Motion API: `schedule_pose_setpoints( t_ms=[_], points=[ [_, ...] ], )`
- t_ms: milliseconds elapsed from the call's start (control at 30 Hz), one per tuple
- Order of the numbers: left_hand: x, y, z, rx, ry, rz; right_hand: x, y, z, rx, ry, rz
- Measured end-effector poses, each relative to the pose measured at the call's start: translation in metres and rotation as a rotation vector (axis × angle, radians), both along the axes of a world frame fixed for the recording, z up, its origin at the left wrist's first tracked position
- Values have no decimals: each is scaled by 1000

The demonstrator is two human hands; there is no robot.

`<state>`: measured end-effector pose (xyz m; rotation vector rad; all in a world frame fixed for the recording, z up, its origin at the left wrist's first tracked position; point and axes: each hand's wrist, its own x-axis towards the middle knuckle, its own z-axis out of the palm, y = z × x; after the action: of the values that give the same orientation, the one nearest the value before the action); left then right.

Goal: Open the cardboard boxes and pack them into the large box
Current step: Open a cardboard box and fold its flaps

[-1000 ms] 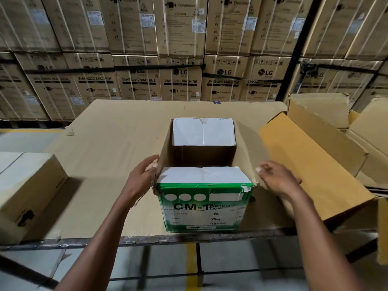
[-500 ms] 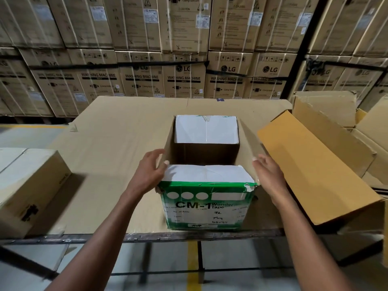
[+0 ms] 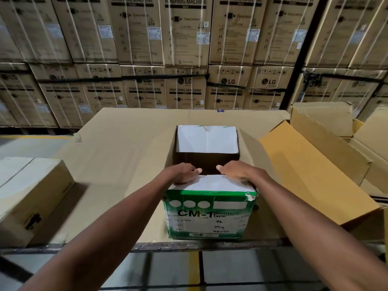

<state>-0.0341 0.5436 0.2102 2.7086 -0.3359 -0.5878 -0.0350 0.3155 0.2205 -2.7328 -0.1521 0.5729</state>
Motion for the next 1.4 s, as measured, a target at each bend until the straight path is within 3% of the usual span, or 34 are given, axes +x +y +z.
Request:
schedule_pose_setpoints(
  t_ms=[167, 233, 300, 367, 533, 667, 733, 900, 1000, 1233, 1400],
  points=[
    [-2, 15, 54, -82, -532, 20, -11, -12, 48, 196, -570, 6],
    [-11, 27, 81, -106, -654, 24, -20, -16, 80, 249, -674, -10],
    [-25, 42, 103, -157, -702, 16, -33, -21, 108, 298, -650, -12],
    [-43, 55, 116, -292, -615, 20, -51, -27, 127, 357, -553, 25],
    [-91, 82, 116, -567, -152, -39, -99, -36, 134, 588, -245, 157],
    [-105, 96, 94, -718, 226, -162, -119, -43, 113, 589, 17, 247],
    [-108, 90, 76, -621, 227, -197, -123, -39, 93, 522, 66, 258],
    [-112, 58, 26, -172, -297, -277, -127, -11, 38, 203, -24, 183],
    [-112, 44, 8, 61, -465, -243, -129, 4, 16, 66, -170, 127],
    [-124, 32, -3, 101, -619, -192, -138, 16, -2, -67, -526, 159],
    [-124, 28, -2, 116, -580, -153, -139, 12, -7, -67, -509, 216]
  ],
)
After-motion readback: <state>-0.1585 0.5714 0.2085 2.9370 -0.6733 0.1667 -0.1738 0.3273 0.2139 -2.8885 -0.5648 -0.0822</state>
